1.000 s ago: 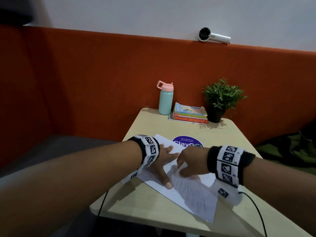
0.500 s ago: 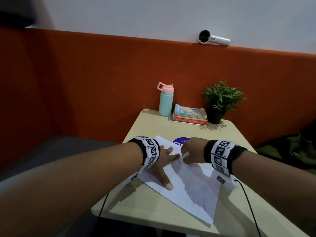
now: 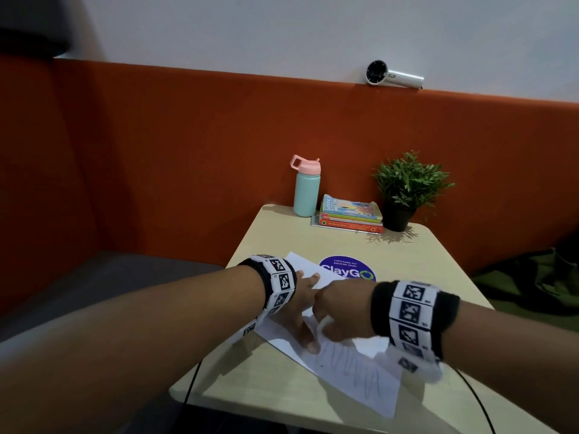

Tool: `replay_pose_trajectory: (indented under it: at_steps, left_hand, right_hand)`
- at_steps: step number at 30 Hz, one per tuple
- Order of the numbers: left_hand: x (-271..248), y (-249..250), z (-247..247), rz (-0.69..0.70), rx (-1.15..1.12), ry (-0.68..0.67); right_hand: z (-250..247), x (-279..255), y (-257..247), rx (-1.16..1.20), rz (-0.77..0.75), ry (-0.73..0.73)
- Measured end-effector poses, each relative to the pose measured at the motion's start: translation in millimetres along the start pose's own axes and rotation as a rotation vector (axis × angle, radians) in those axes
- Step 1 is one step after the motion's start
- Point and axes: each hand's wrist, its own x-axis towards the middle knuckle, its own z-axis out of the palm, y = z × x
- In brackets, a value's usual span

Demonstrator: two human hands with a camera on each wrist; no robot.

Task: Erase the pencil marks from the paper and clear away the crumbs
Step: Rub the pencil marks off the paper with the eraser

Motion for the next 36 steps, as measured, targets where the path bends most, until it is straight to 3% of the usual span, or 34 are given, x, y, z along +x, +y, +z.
replay_pose_trajectory:
  at_steps: [2,7,11,13,17,20,30,32,36]
  left_hand:
    - [0,-1,0,0.002,-0.007,-0.003]
    - [1,-4,2,-0.005,0.005,-0.012]
    - [1,-1,0,-0.001,-0.002,-0.008]
    - [1,-2,0,0.002,-0.009,-0.011]
    - [2,-5,2,-0.001,-0.004,-0.016]
    - [3,-5,2,0.0,-0.002,-0.026]
    - [-8,2,-10,-0.003,-0.001,-0.051]
    - [-12,13,-19,0.04,0.021,-0.048]
    - [-9,57,-21,0.259,0.0,0.044]
  right_hand:
    - [0,-2,7,0.042,-0.006,0.007]
    - [-11,10,43,-0.03,0.181,0.085]
    - [9,-1,2,-0.029,0.032,0.066]
    - [12,-5,4,0.012,0.016,0.081]
    - [1,6,55,-0.049,0.214,0.096]
    - [2,8,86,0.08,0.301,0.141]
    - [21,-11,96,0.126,0.334,0.126]
    - [21,-11,93,0.088,0.334,0.124]
    - [22,-10,87,0.027,0.348,0.137]
